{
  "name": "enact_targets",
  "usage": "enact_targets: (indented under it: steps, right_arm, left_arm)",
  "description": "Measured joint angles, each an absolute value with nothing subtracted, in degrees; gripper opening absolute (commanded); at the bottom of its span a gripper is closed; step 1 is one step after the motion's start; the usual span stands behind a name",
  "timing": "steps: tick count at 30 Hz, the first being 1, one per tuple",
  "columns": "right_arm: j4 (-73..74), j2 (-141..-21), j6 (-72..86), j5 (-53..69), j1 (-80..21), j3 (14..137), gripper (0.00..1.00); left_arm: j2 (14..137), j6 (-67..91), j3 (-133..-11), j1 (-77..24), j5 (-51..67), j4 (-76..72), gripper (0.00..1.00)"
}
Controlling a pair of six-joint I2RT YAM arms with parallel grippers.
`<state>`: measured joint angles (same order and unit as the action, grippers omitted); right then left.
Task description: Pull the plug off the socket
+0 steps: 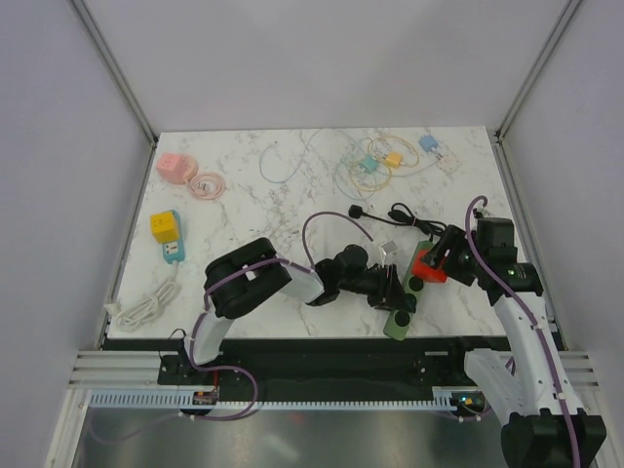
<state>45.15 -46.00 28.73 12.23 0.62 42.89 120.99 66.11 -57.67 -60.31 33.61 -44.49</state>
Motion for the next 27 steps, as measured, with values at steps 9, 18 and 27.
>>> enact_targets:
  steps: [9, 18, 27]
  right_arm:
    - [47.92, -43.57, 28.64, 10.13, 0.49, 45.17, 0.00]
    - [43.62, -45.78, 28.32, 8.36, -1.54, 43.11, 0.00]
    - [41.98, -51.72, 29.34, 9.37, -8.10, 45.15, 0.00]
  left_arm:
    - [119.24, 65.60, -58.98, -60.45, 33.10, -40.62, 0.02]
    - [117.93, 59.48, -65.04, -61.19, 26.76, -23.77, 0.02]
    - [118.21, 59.35, -71.50, -61.84, 8.03, -2.81, 0.02]
